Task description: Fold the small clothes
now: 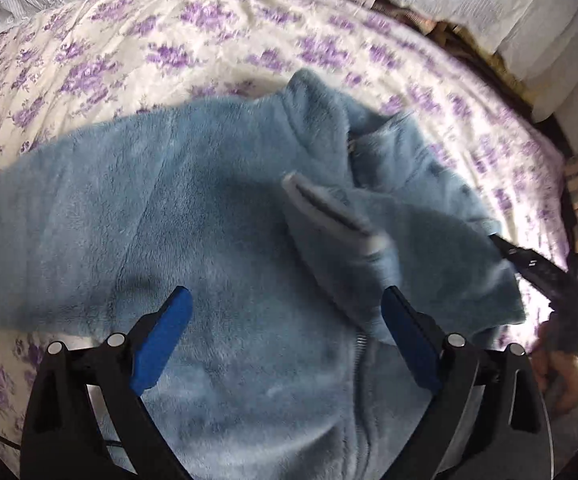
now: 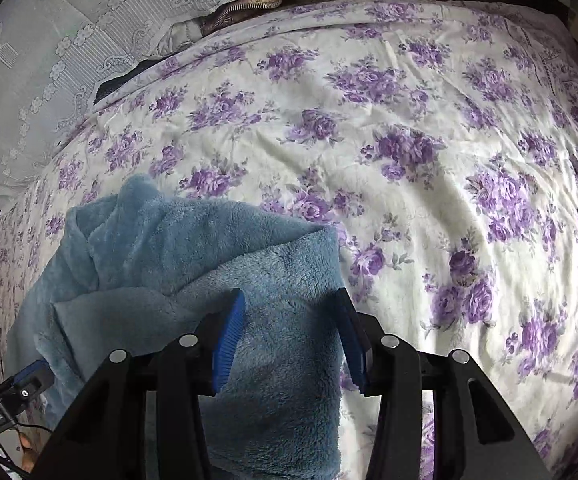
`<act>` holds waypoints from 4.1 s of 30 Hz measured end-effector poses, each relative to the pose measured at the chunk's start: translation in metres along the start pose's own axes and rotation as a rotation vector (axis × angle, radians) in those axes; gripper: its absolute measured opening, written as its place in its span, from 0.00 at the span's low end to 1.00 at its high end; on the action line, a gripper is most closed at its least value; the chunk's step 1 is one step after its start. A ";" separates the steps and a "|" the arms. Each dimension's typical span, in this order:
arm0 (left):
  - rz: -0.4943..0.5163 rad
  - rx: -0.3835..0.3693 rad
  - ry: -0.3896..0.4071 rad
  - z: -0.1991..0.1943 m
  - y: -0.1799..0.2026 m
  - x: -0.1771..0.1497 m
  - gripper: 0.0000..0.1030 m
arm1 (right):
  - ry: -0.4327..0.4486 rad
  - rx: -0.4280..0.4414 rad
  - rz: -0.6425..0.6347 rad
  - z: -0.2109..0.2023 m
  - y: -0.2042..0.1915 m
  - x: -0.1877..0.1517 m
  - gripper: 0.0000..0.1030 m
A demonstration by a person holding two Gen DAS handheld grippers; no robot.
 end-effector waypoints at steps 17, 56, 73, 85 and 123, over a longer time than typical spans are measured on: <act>0.043 0.031 -0.017 0.031 0.012 0.018 0.10 | 0.068 0.000 0.004 -0.001 -0.006 0.007 0.09; 0.138 0.269 -0.055 0.042 -0.007 -0.017 0.90 | -0.004 -0.029 -0.178 -0.020 -0.026 -0.092 0.29; 0.174 0.262 -0.053 0.057 0.011 0.023 0.96 | 0.036 -0.018 -0.065 0.007 -0.022 -0.006 0.36; 0.084 0.248 -0.041 0.013 -0.025 -0.009 0.96 | 0.036 -0.004 -0.168 -0.035 -0.034 -0.074 0.51; -0.833 0.286 0.221 -0.108 -0.336 -0.128 0.13 | 0.055 0.117 -0.228 -0.175 -0.071 -0.184 0.56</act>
Point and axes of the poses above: each gripper's, at about its wrist camera, not at the fingertips, and z roughly the way its jaws point, y to its right, x to its top, the point moved 4 cm from there along z, roughly the way its jaws point, and after that the axes turned 9 degrees about z, right-handed, at the moved point
